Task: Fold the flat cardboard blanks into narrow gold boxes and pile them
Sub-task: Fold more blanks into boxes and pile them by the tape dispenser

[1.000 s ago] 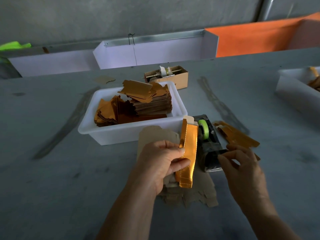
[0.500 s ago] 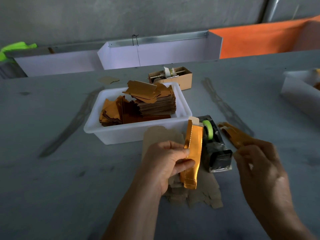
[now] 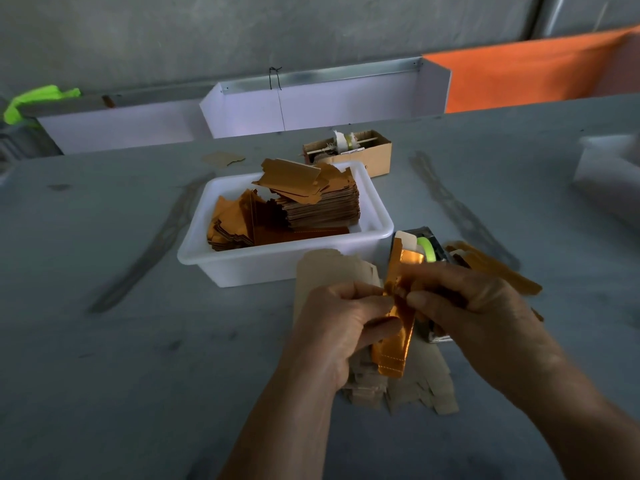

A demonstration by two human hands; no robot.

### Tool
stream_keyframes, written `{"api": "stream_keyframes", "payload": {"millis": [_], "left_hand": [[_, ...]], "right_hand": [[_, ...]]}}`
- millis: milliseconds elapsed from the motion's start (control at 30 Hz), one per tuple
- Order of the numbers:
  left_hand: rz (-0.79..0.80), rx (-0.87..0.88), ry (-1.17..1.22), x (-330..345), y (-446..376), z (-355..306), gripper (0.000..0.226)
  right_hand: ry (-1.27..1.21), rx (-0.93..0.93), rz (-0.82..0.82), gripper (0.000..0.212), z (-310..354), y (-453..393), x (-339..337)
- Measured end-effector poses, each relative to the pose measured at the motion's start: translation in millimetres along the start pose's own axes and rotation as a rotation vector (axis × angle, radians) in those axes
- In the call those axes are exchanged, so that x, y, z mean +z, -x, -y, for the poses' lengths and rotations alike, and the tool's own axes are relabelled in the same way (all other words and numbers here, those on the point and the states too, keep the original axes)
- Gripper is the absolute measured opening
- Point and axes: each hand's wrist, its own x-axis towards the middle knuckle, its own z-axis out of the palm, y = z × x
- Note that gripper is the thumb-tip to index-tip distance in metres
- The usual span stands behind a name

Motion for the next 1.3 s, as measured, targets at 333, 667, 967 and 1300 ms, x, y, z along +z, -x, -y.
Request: {"api": "stream_keyframes", "payload": {"millis": [333,667,967,1300], "left_hand": [[0.055,0.016,0.004,-4,0,3,0.011],[0.068,0.027,-0.034,-5,-2,4,0.009],[0.093,0.049,-0.065,-6,0,5,0.015],[0.001,0.177,-0.146,0,6,12,0.011]], "right_hand": [[0.131,-0.005,-0.173,0.048,-4,-9,12],[0.184,0.034,-0.126,0.057,-5,-11,14],[0.291,0.051,-0.127,0.055,2,-10,18],[0.518,0.116,-0.190,0.039,11,-5,22]]}}
